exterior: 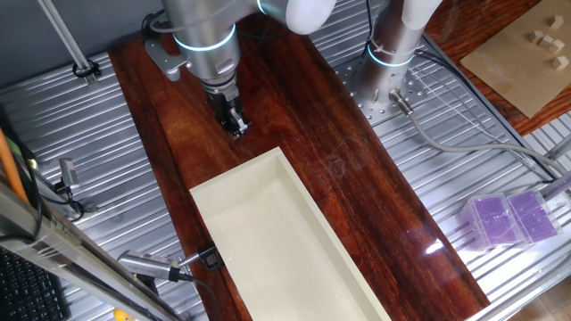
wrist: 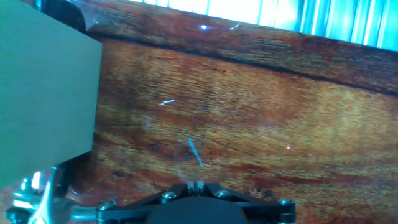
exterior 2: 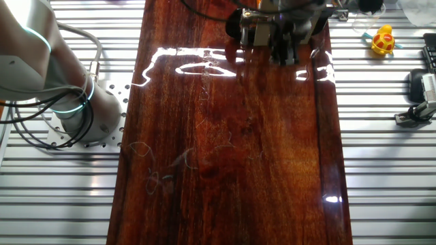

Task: Turn off the water tap

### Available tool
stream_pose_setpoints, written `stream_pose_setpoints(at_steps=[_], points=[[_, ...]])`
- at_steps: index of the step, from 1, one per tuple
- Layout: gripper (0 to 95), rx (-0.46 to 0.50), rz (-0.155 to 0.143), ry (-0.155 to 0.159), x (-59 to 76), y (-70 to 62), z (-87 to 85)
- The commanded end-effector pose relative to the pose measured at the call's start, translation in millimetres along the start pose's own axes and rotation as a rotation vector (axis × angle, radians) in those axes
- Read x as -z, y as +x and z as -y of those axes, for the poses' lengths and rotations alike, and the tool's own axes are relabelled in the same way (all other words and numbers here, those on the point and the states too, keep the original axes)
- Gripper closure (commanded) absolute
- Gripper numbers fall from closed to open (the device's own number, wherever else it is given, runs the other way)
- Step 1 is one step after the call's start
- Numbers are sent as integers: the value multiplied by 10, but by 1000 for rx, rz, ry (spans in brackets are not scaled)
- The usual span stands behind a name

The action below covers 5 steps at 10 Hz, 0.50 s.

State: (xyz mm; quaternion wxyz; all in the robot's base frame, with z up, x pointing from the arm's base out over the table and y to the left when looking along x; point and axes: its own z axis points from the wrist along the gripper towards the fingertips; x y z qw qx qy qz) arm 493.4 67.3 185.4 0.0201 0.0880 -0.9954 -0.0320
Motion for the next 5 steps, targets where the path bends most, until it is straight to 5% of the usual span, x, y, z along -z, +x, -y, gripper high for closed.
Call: stream_pose_setpoints(at_steps=[1,5], points=[[950,127,-29,-4,2,1,-5],[950,82,-21,-46,-26,60,-128]])
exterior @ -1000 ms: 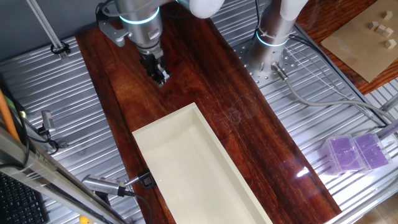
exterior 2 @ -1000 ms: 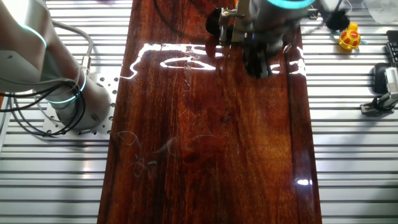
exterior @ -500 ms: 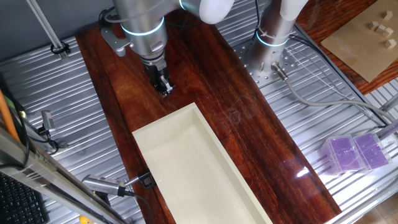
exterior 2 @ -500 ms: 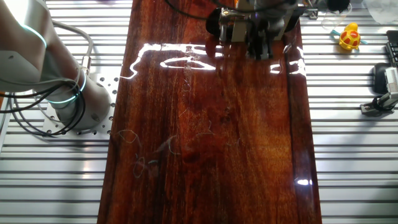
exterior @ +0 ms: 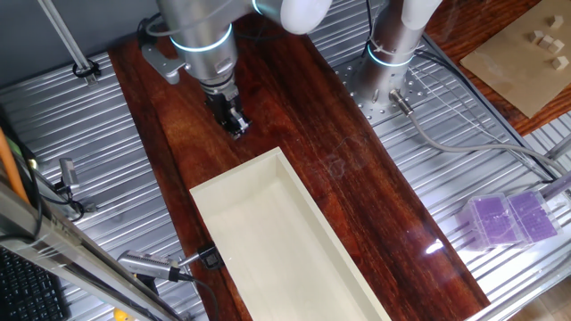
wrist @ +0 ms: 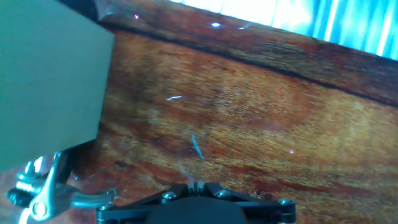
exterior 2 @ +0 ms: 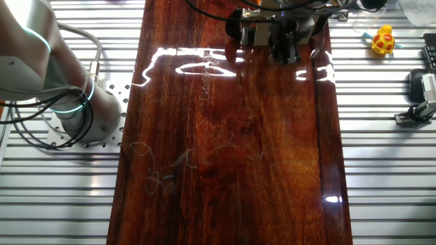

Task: Turn off the water tap

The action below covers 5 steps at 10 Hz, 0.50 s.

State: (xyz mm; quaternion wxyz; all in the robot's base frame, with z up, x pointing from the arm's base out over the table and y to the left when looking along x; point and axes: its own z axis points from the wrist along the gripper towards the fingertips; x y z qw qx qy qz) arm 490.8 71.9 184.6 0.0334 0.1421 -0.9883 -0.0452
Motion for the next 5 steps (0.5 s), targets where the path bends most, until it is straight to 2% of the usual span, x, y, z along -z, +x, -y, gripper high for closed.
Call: stream_pose_setpoints(at_steps=[1,2,4,5], points=[[950,-42,7,-19,-30,43,-170],[950,-64,8,-19,-31,46,-303],[950,-83,13,-37,-1,78,-381],[950,-77,12,-32,8,80,-384]])
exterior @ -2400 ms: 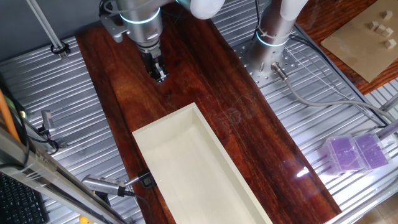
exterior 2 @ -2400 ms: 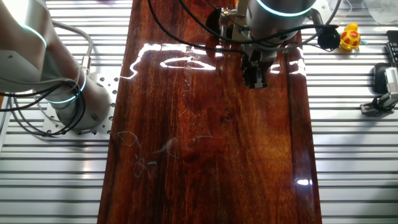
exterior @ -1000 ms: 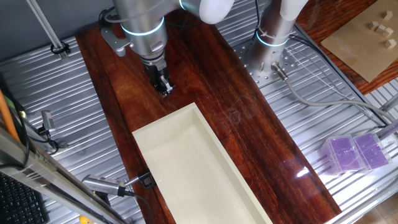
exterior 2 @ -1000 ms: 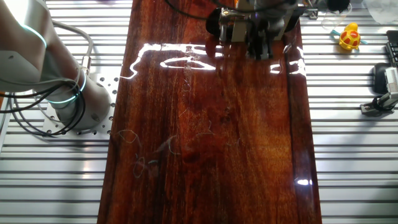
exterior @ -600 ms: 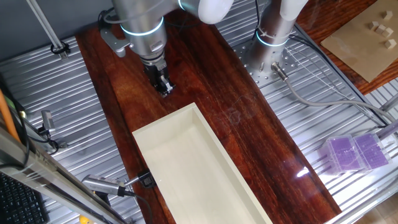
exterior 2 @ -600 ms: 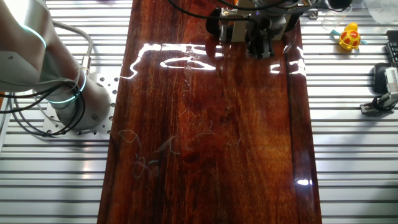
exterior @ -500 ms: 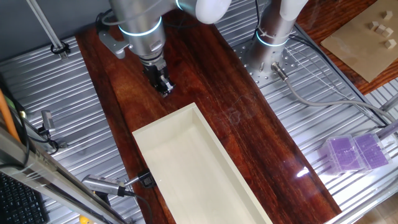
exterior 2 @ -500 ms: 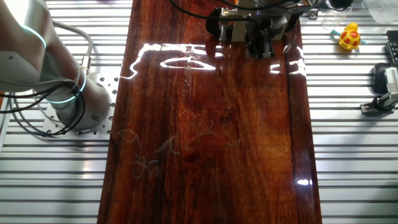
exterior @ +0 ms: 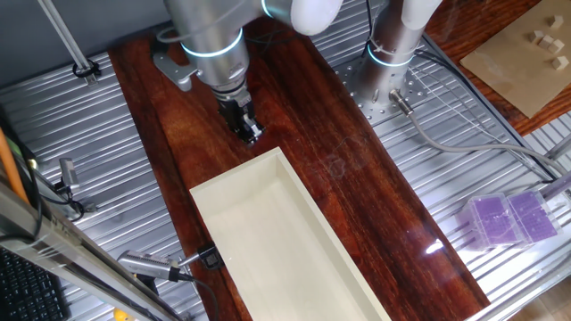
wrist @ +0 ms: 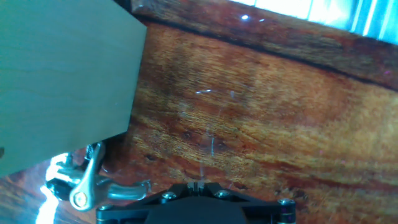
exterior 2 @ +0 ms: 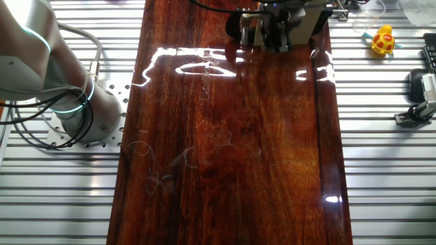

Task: Turn off the water tap

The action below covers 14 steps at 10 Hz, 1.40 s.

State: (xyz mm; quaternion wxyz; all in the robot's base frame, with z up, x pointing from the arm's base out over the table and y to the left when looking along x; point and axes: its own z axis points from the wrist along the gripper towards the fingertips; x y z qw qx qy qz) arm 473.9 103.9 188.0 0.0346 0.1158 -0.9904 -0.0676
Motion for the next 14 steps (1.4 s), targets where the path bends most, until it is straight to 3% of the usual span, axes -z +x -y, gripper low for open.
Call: stream_pose_setpoints(at_steps=[1,2,3,5,6,7,11,14], points=[[950,-15,9,17,12,9,-28],[950,-8,10,13,12,9,-28],[760,-3,5,11,12,9,-28],[760,-11,5,2,13,7,-29],[570,-16,14,-32,19,11,-56],[570,-28,17,-46,31,14,-117],[570,-58,21,-56,80,-24,-338],[570,-68,21,-46,77,-48,-298]])
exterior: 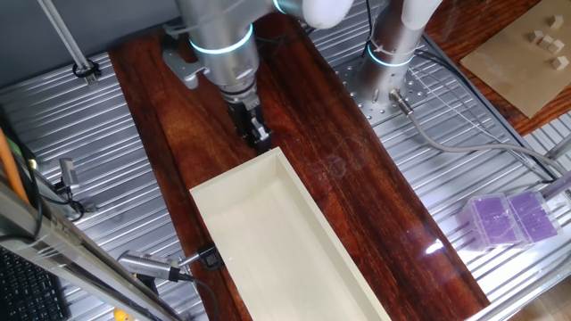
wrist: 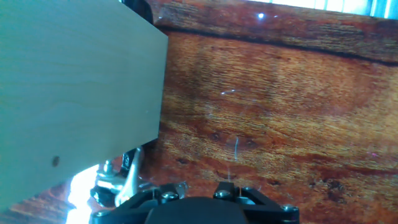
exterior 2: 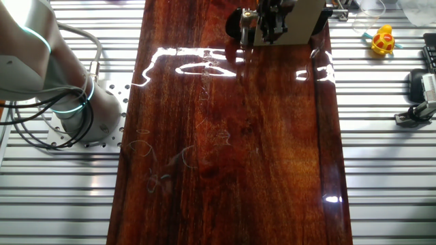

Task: Turn off the water tap

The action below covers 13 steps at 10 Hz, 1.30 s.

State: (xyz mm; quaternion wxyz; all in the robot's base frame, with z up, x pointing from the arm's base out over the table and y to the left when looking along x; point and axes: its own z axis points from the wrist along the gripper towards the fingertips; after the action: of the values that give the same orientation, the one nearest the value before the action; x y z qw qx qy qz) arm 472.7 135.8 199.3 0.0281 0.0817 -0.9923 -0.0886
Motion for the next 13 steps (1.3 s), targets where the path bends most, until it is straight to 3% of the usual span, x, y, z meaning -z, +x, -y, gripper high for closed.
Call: stream_pose_setpoints(at_steps=[1,2,3,5,13], points=[[570,-18,0,-7,8,7,28],[570,-33,10,-24,8,7,28],[380,-55,20,-43,8,7,28],[380,-78,39,-69,-15,-21,2],[380,-109,38,-104,-93,-166,-122]])
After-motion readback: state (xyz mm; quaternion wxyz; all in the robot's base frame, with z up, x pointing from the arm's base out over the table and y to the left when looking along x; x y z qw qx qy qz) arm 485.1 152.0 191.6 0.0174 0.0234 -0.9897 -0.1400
